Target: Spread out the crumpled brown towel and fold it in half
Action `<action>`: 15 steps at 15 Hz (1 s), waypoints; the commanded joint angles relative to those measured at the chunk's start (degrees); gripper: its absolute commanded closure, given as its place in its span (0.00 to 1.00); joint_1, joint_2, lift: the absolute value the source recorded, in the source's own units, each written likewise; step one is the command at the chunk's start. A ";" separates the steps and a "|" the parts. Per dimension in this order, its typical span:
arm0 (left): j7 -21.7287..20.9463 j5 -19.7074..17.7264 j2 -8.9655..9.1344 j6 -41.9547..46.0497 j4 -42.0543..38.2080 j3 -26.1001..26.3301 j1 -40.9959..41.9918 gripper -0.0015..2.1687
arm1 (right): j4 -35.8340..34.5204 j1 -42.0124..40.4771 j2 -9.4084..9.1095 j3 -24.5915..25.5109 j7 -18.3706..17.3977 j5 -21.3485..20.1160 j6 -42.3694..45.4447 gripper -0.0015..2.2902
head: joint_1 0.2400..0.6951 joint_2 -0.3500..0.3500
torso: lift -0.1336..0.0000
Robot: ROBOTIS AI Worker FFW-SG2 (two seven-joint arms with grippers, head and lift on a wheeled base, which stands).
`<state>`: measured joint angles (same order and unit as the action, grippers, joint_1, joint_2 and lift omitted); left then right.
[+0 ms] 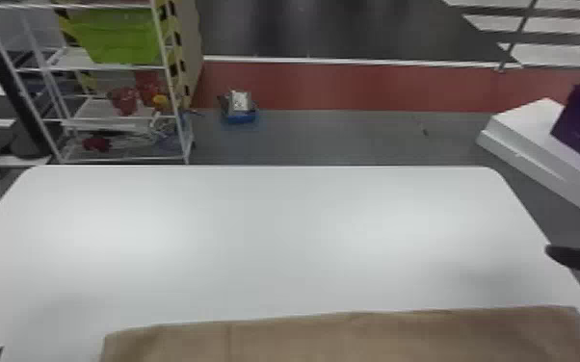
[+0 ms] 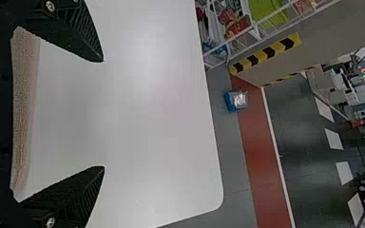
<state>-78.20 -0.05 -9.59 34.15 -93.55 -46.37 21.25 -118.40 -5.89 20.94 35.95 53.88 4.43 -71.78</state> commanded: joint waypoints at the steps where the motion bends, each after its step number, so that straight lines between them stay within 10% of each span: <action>1: -0.99 3.30 -2.36 8.08 3.73 0.58 -0.16 0.10 | 0.01 -0.44 0.24 1.40 0.00 -0.48 -0.25 0.04 | 1.00 0.42 | 0.07; 15: -0.90 12.35 -4.82 15.28 2.76 14.55 -0.07 0.10 | 1.51 1.76 -1.08 11.77 -0.62 -2.15 -6.05 0.04 | 1.00 0.04 | 0.07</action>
<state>-79.10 12.12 -14.40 49.54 -90.76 -33.12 21.84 -116.13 -3.34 20.16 46.77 53.25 2.12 -77.18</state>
